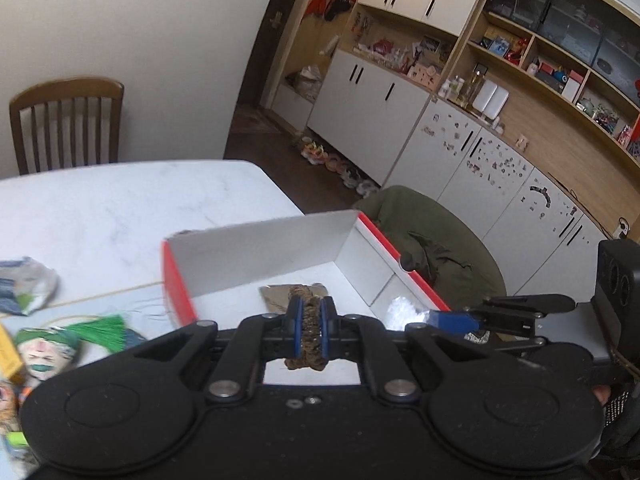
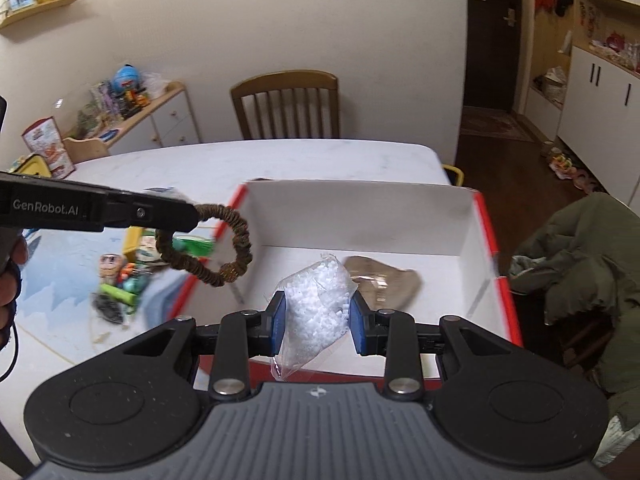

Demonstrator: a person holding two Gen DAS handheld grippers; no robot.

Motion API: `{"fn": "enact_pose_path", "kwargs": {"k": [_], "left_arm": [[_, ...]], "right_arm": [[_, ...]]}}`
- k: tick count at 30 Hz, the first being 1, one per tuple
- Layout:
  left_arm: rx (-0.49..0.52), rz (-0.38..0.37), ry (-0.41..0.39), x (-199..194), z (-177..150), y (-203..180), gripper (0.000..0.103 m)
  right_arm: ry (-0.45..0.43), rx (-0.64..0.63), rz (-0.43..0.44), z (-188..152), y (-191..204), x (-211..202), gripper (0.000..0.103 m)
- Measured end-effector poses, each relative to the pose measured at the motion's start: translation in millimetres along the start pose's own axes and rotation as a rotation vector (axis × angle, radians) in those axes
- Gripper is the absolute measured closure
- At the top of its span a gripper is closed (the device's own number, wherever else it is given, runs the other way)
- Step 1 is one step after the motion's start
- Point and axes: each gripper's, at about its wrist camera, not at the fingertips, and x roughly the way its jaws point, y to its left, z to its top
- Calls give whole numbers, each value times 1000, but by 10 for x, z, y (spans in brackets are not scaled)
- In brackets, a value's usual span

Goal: Organize objects
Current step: 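Carry the bracelet and bead bag into the shoebox and open both tools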

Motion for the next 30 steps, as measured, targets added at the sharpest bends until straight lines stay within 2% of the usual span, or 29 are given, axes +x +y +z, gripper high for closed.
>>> {"fn": "enact_pose_path", "kwargs": {"k": [4,10,13,21,30], "left_arm": [[1,3,42,271,13,-71,96],[-12,45,98,667,15,-106,96],[-12,77,111,819,59,-93,96],[-23,177,138,1141,207,57,96],[-55,220,187,1423,219,238,96]], "right_arm": [[21,2,-30,-12,-237,79,72],[78,-18,-71,-33,-486,327,72],[110,-32,-65,-34,-555,474,72],[181,-84,-58,70,-618,844,72],[267,-149,-70,44,-639,1186,72]]}}
